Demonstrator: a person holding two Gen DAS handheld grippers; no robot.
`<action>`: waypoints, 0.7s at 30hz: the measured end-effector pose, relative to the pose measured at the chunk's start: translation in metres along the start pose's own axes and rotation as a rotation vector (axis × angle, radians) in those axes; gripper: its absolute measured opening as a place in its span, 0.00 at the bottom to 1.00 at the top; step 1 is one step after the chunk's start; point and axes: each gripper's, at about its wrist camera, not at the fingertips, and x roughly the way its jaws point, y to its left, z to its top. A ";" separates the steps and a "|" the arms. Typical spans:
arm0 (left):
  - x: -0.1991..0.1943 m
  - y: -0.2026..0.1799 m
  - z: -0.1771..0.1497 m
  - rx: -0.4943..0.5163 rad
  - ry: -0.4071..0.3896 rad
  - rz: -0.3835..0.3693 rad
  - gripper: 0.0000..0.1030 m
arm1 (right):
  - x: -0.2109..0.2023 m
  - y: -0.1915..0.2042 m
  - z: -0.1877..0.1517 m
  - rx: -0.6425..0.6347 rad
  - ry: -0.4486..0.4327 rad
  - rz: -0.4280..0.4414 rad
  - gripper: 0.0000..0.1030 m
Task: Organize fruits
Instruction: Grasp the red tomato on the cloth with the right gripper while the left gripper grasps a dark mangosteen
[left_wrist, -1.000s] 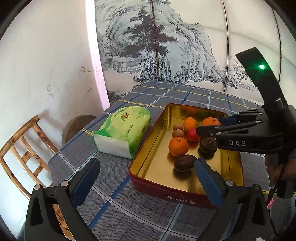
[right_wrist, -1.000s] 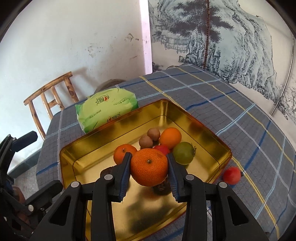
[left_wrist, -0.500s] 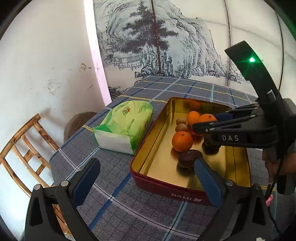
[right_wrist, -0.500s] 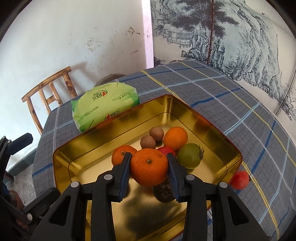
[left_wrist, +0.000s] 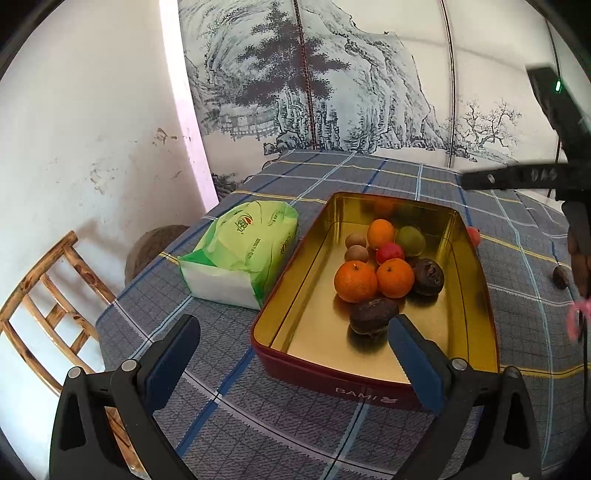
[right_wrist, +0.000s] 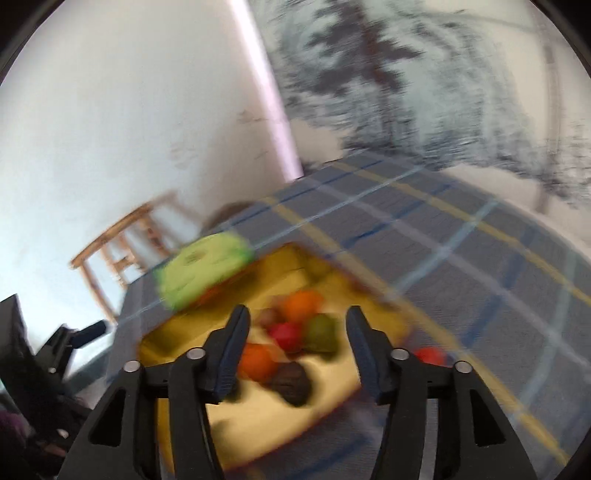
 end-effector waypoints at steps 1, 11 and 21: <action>0.000 0.000 0.000 -0.001 -0.001 -0.003 0.98 | -0.001 -0.009 0.001 -0.006 0.013 -0.058 0.56; 0.002 -0.010 0.002 0.028 0.002 -0.018 0.98 | 0.045 -0.062 -0.024 -0.052 0.224 -0.241 0.56; 0.006 -0.021 0.004 0.048 0.019 -0.024 0.98 | 0.079 -0.070 -0.033 -0.074 0.270 -0.211 0.43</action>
